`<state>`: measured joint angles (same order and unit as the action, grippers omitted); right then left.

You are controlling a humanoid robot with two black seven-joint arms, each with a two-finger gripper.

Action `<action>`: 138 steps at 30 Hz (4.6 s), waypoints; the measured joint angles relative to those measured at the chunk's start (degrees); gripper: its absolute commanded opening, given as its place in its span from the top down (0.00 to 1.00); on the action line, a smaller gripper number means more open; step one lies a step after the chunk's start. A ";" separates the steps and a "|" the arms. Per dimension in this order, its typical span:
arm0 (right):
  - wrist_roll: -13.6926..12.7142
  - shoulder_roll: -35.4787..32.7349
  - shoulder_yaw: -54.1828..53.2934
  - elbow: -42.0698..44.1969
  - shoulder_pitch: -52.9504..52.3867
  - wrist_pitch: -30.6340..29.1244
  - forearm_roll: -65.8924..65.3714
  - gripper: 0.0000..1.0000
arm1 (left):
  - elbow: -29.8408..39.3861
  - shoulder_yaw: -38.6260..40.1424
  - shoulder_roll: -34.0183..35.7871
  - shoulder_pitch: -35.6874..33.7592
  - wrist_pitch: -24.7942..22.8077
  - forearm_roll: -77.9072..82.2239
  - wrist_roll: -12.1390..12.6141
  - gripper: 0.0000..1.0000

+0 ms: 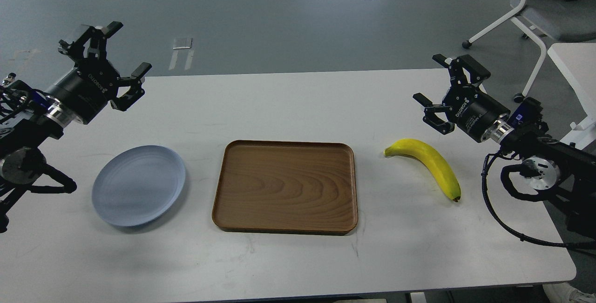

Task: Place banana on plate with both arms
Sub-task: 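Lower the left gripper toward the rim of the light blue plate, then grasp the edge of the blue plate with the left gripper, then lift the plate with the left gripper and lower it onto the wooden tray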

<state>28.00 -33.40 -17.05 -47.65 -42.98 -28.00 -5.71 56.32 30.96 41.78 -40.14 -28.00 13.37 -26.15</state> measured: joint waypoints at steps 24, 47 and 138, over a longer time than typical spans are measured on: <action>0.00 0.14 -0.17 0.13 0.61 0.00 0.01 0.00 | 12.88 -3.55 14.37 -2.69 0.32 93.60 -1.87 0.02; 0.00 -0.64 -0.79 -0.31 1.13 0.00 0.01 0.00 | -9.24 -19.96 9.28 -1.88 9.11 82.72 -1.85 0.08; 0.00 -4.44 -1.97 -0.88 2.70 0.00 0.15 0.00 | -18.32 -34.90 -27.15 -22.92 1.81 72.59 -1.85 1.00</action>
<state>28.00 -37.84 -19.02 -48.53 -40.28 -28.00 -5.56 37.99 -3.94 14.63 -63.06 -26.19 85.96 -28.00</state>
